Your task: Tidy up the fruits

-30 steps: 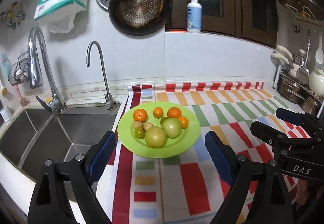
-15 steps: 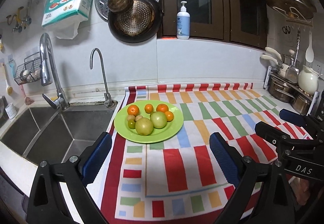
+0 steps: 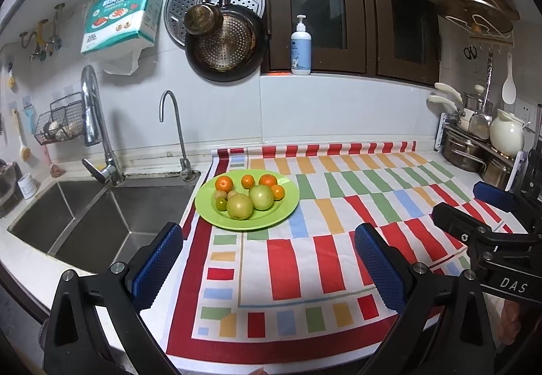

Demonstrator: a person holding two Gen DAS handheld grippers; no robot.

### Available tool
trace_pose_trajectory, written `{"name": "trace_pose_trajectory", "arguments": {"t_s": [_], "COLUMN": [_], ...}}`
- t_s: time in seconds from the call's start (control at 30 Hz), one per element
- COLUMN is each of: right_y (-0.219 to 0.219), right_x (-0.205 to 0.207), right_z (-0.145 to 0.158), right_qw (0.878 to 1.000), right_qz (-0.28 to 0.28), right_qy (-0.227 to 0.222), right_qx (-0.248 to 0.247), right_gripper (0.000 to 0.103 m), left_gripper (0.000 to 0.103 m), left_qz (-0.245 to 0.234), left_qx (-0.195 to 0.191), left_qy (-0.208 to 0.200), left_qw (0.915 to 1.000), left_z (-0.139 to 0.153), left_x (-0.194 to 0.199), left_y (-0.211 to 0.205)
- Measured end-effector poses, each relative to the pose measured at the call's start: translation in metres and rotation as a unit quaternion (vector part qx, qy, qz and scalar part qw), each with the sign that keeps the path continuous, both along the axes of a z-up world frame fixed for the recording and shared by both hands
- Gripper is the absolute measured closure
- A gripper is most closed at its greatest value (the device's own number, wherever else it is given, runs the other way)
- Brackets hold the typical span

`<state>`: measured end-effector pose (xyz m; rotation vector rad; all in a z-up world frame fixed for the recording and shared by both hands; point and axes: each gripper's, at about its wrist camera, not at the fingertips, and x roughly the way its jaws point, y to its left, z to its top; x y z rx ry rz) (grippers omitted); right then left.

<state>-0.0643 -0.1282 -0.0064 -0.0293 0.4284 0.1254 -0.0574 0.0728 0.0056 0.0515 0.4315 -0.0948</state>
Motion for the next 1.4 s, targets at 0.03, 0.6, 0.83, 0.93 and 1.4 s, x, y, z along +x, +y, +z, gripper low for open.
{"name": "trace_pose_trajectory", "arguments": {"t_s": [0.03,0.6,0.83,0.93,1.4], "right_y": [0.0,-0.012,-0.016,-0.017,-0.019], "right_x": [-0.002,-0.031,-0.038,-0.039,-0.041], "right_z": [0.001,0.006,0.011,0.011,0.014], "right_qw": [1.0,1.0,1.0,1.0,1.0], "right_qz": [0.0,-0.009,-0.009,-0.008,-0.006], "right_qy": [-0.001,-0.006,-0.01,-0.01,-0.015], "right_qx": [-0.001,0.004,0.006,0.006,0.008], "right_gripper": [0.014,0.014,0.014,0.014,0.014], "left_gripper": [0.0,0.0,0.0,0.0,0.0], "left_qz": [0.001,0.004,0.001,0.002,0.005], "left_qx": [0.001,0.005,0.004,0.002,0.007], "left_qy": [0.0,-0.006,-0.01,-0.01,-0.016], "left_qw": [1.0,1.0,0.9999,0.9999,0.9998], "left_z": [0.0,0.006,0.009,0.01,0.015], "left_x": [-0.003,-0.028,-0.035,-0.037,-0.04], "left_y": [-0.001,-0.011,-0.015,-0.016,-0.018]}}
